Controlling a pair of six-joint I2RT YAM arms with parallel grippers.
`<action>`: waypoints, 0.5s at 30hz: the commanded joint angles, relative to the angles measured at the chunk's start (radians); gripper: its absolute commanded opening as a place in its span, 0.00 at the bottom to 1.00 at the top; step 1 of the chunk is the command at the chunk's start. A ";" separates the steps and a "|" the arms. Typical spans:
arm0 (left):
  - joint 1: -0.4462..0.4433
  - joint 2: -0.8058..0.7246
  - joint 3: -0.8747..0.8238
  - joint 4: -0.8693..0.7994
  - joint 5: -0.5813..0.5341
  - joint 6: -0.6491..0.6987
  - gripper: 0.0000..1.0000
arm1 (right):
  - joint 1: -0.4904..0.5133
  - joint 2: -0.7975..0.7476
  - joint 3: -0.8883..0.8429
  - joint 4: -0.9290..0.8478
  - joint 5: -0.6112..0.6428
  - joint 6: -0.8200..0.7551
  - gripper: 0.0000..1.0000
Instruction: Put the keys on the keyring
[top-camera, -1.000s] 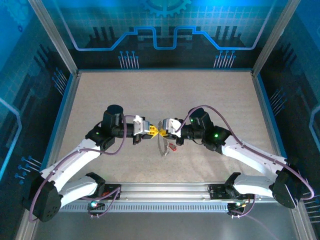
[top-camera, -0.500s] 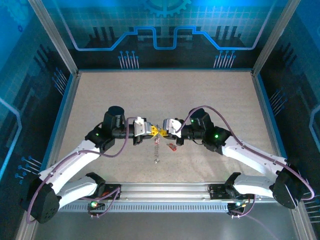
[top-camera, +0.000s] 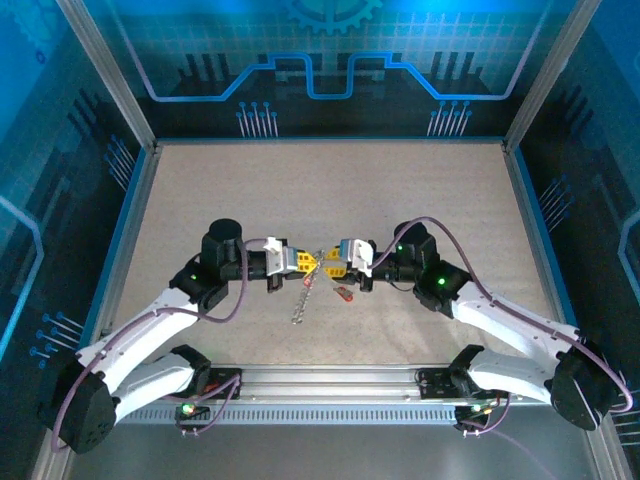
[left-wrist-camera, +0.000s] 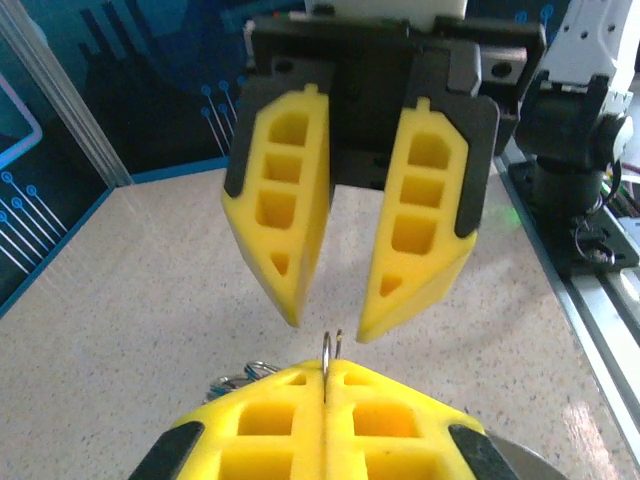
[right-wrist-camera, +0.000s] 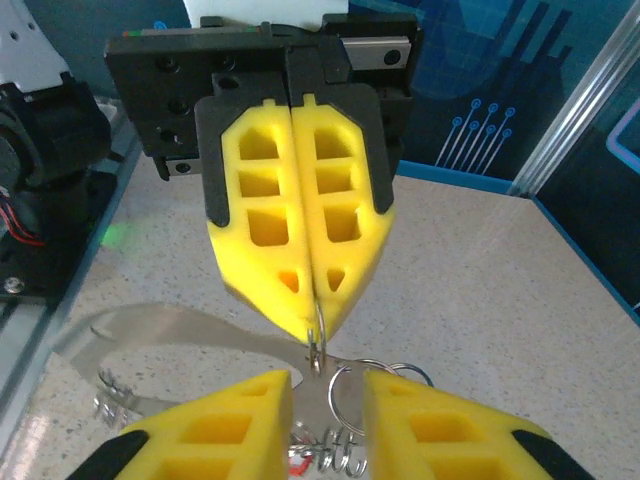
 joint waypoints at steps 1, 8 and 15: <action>0.001 -0.003 -0.002 0.145 0.090 -0.068 0.00 | -0.008 -0.012 -0.010 0.061 -0.053 0.028 0.28; 0.001 0.023 -0.014 0.227 0.119 -0.132 0.00 | -0.009 0.000 -0.022 0.130 -0.071 0.059 0.29; 0.001 0.046 -0.018 0.246 0.138 -0.139 0.00 | -0.008 0.011 -0.029 0.169 -0.060 0.085 0.17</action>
